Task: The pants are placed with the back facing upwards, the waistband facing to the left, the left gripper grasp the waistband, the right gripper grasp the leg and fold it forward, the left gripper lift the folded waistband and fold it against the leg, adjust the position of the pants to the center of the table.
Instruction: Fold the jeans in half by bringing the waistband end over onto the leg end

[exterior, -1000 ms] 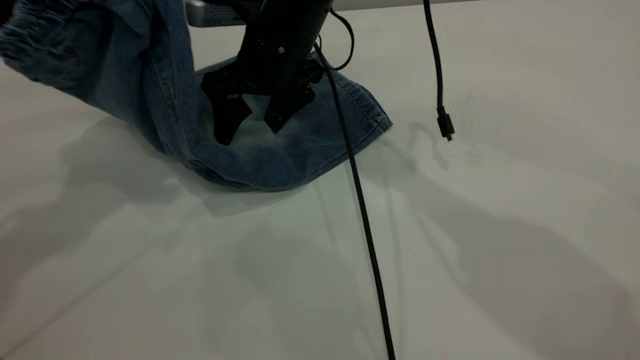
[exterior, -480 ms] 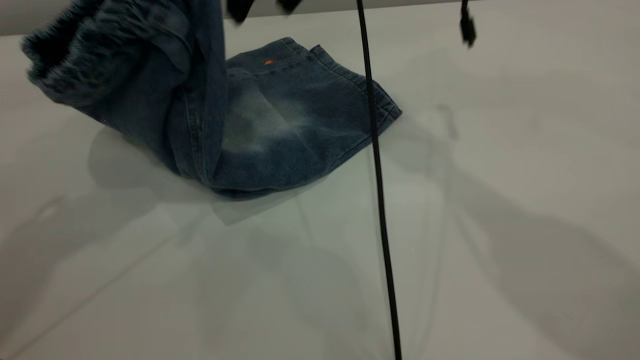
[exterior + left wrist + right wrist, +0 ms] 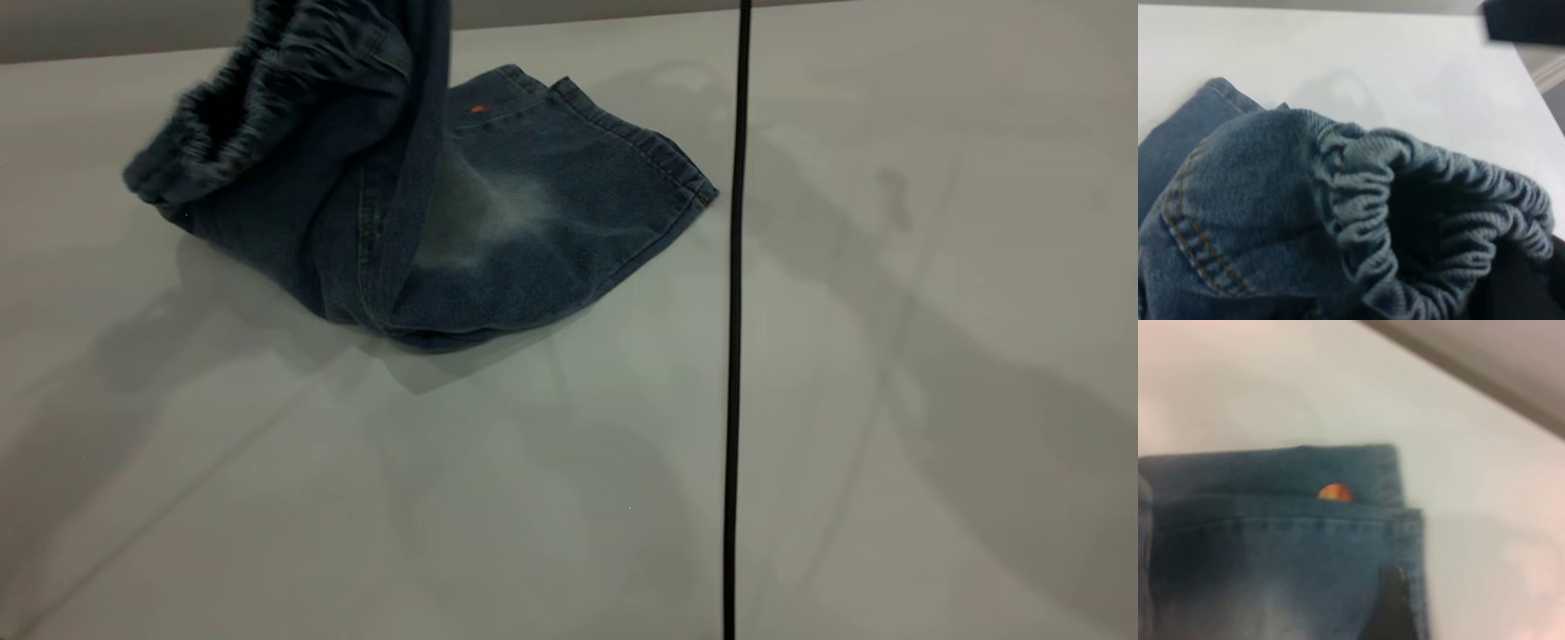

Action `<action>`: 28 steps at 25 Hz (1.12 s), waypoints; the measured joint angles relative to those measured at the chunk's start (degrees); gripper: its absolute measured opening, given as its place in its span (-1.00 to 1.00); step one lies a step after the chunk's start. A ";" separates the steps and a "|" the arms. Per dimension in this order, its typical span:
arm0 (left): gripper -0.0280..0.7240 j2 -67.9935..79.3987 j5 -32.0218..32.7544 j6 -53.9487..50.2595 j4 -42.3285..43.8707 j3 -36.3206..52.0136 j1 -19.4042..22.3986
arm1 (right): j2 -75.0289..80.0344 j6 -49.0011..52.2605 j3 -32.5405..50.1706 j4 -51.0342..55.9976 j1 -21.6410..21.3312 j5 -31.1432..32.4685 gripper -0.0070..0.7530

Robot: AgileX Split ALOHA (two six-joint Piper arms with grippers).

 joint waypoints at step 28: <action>-0.60 32.06 -9.51 2.92 0.27 -25.73 -5.67 | 0.16 2.83 -3.83 0.57 -1.01 2.82 0.38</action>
